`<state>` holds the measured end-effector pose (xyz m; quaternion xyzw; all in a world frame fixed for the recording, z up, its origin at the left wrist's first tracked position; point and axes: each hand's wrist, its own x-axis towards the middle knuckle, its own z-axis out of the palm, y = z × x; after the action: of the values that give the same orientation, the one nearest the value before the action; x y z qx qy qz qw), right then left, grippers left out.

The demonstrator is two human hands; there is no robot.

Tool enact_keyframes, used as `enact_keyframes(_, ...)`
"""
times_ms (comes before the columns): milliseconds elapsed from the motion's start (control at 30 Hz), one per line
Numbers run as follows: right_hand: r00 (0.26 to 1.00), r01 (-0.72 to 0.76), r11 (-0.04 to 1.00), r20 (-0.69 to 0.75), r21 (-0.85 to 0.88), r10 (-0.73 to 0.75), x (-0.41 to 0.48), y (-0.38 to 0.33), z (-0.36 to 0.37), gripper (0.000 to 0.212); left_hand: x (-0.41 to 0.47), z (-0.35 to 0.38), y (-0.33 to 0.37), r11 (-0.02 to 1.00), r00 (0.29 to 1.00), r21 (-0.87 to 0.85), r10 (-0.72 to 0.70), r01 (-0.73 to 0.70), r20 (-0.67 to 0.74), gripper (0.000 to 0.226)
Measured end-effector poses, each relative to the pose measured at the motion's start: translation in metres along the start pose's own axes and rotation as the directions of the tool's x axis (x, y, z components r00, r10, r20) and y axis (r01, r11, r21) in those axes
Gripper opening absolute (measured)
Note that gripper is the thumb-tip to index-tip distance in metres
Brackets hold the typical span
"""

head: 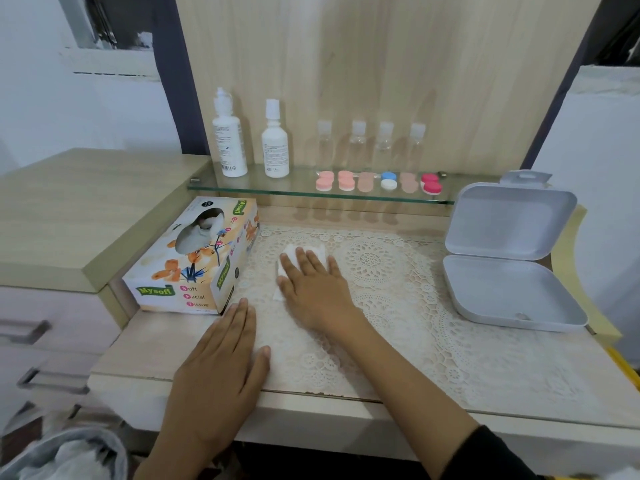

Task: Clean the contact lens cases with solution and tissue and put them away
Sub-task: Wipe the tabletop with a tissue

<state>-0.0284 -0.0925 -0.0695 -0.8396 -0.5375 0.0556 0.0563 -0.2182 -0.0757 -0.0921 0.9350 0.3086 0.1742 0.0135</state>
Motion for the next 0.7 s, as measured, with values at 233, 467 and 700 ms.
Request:
enact_keyframes(233,1.000,0.011,0.998,-0.015,0.061,-0.010,-0.018,0.020,-0.003,0.057,0.000,-0.001,0.001,1.000,1.000,0.004,-0.007,0.007,0.016,0.063)
enact_keyframes(467,0.990,0.138,0.989,-0.006,0.051,-0.138,-0.091,0.029,-0.002,0.060,-0.001,-0.003,0.002,1.000,1.000,-0.007,-0.009,0.009,0.021,0.062)
enact_keyframes(700,0.996,-0.081,0.996,-0.028,0.028,0.082,-0.094,0.080,-0.009,0.062,-0.001,-0.004,0.002,1.000,0.999,-0.030,-0.001,0.002,0.042,0.061)
